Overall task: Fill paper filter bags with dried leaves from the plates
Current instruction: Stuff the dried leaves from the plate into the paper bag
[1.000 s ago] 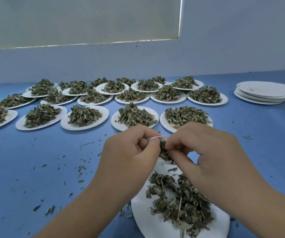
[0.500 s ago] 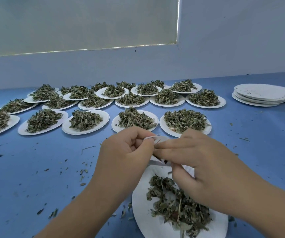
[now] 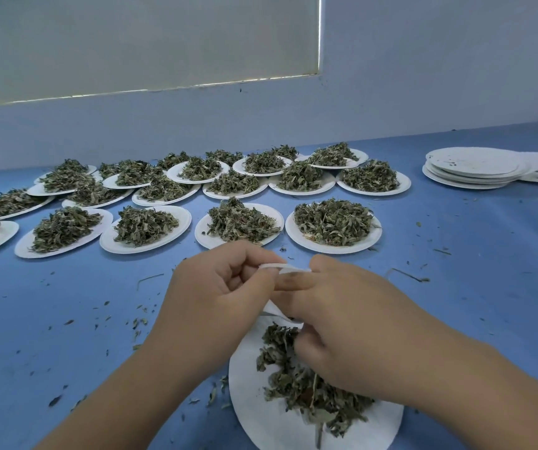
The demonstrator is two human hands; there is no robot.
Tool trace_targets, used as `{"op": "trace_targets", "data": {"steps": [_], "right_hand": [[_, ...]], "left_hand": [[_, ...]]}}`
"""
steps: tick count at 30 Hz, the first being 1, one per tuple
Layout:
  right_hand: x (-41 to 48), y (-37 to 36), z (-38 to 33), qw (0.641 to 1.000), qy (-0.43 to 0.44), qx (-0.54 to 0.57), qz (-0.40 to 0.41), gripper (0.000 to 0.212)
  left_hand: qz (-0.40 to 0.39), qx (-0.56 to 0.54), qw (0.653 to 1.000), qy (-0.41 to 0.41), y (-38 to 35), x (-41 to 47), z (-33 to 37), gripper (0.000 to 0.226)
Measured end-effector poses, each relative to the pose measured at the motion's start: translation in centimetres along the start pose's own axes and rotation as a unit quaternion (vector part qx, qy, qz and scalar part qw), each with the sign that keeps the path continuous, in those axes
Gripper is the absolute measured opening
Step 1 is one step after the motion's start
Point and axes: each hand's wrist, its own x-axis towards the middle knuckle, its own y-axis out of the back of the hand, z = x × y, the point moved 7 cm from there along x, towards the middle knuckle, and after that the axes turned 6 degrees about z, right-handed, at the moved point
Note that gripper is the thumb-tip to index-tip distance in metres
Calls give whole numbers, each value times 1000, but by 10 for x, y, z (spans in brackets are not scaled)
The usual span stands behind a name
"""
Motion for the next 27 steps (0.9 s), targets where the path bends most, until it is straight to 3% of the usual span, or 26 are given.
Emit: {"op": "trace_targets", "data": {"steps": [5,9,11,14,16,20,27], "right_hand": [[-3,22,16,989,-35,127,61,38],[-11,44,39,963,-89,232,106,19],[-14,38,49,968,-127,213,40,18],[-23,16,54,965,-149,175,-128,39],[-28,7,49,956,-137,172,-193,46],[-28,-1,45,958,-121,153,-211,48],[-22,-11,44,973,-132,91,-167,27]], "left_hand": [[44,12,999,-3,10,4,-3,13],[93,35,995,-1,26,10,-5,16],[109,39,993,-5,32,12,-7,18],[117,47,992,-9,37,13,-9,20],[118,58,991,-19,39,13,-8,20],[121,78,989,-34,39,13,-5,19],[107,87,989,-59,33,9,0,21]]}}
